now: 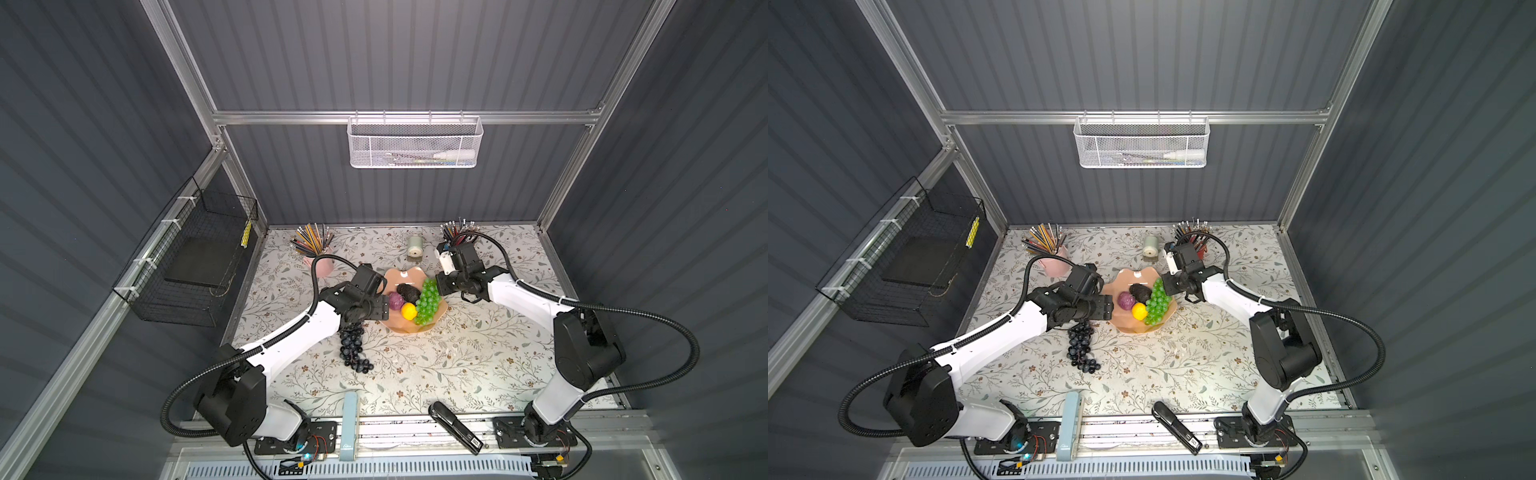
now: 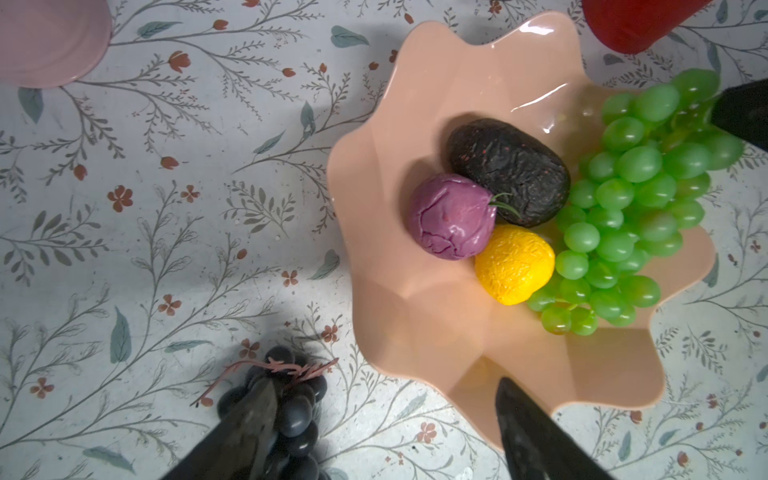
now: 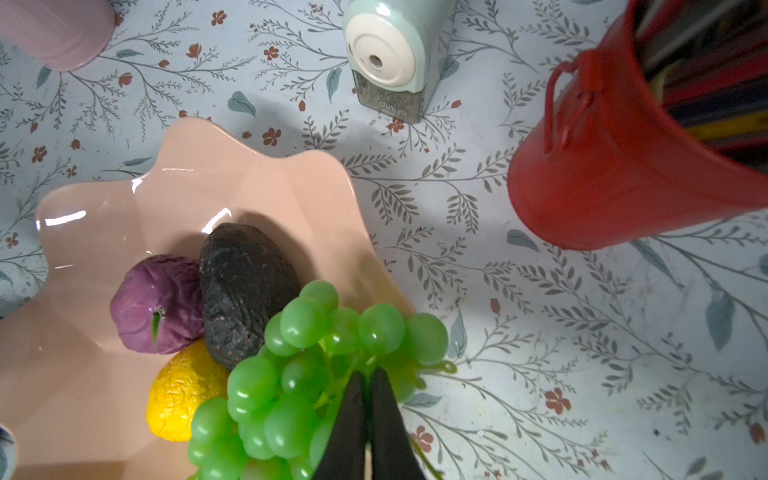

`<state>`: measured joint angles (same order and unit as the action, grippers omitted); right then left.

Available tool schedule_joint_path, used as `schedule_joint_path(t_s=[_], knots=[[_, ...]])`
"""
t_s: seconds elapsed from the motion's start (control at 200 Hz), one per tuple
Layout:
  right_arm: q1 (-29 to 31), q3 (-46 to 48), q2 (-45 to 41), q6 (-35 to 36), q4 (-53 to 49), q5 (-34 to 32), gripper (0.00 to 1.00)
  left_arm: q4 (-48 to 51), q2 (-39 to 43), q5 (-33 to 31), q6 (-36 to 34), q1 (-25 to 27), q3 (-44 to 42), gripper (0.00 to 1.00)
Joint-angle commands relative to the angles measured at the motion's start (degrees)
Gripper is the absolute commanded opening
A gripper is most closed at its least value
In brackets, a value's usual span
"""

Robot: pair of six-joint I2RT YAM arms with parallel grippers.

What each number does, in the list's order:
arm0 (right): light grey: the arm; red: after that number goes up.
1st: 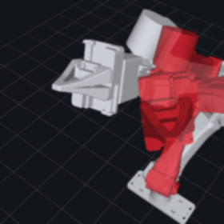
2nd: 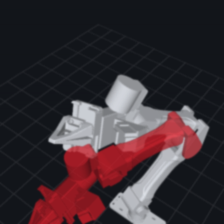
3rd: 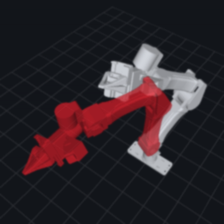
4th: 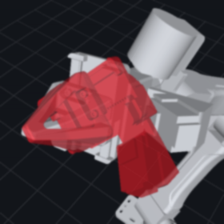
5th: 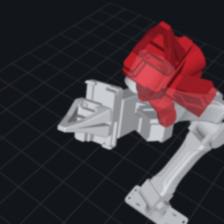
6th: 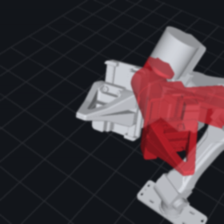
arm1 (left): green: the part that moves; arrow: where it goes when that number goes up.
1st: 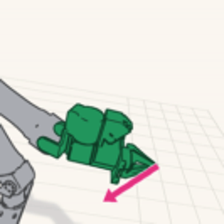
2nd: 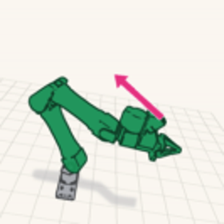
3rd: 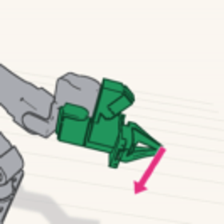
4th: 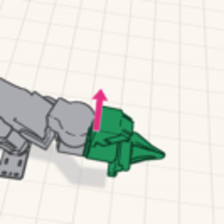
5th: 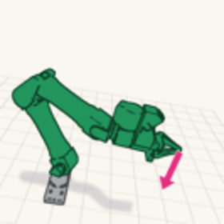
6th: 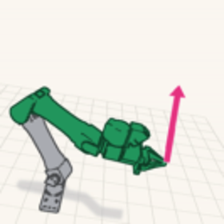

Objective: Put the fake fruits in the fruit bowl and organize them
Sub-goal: 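Lower the green grapes into the bowl and open the right gripper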

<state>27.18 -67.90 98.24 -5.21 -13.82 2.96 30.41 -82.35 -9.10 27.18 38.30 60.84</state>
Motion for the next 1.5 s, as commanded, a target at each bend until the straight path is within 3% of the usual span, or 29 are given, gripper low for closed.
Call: schedule_joint_path(t_s=[0.0, 0.34, 0.42, 0.505, 0.615, 0.875, 1.086, 1.206, 1.321, 1.496], knots=[[0.5, -2.1, 1.4, 1.6, -1.4, 2.2, 0.09, 1.5, -1.1, 2.7, -1.7, -0.1, 2.1, 0.83], [2.9, -3.5, 2.4, 3.5, -1.8, 2.9, 0.16, 1.8, -1.1, 5.4, -1.8, -0.6, 1.0, 0.80], [3.2, -5.5, 3.9, 3.9, -3.7, 1.5, 0.23, 1.7, -1.1, 6.1, -1.7, -0.7, 1.0, 0.80], [3.3, -6.6, 4.6, 4.4, -5.0, -0.5, 0.40, 1.9, -1.0, 6.3, -1.7, -0.7, 1.0, 0.81], [3.3, -6.9, 4.3, 5.2, -5.8, -2.2, 0.54, 2.3, -1.0, 6.5, -1.6, -0.9, 1.1, 0.82], [3.3, -8.5, -0.4, 4.9, -8.1, -0.2, 0.57, 7.0, 0.6, 8.4, -0.9, -1.4, 2.4, 0.77], [3.3, -4.2, -9.7, 0.0, -8.1, 4.5, 0.58, 14.9, 3.9, 8.6, 0.7, -3.0, 2.0, 0.70], [3.4, 1.3, -14.6, -4.5, -5.5, 9.0, 0.58, 21.1, 5.7, 7.7, 0.2, -5.5, 3.1, 0.67], [4.4, 6.5, -17.9, -8.2, -2.3, 8.7, 0.58, 24.1, 7.9, 7.3, -0.6, -8.2, 3.8, 0.68], [6.9, 12.7, -21.1, -11.9, 0.7, 8.4, 0.58, 20.4, 9.2, 12.7, 0.6, -14.0, -0.1, 0.67]])
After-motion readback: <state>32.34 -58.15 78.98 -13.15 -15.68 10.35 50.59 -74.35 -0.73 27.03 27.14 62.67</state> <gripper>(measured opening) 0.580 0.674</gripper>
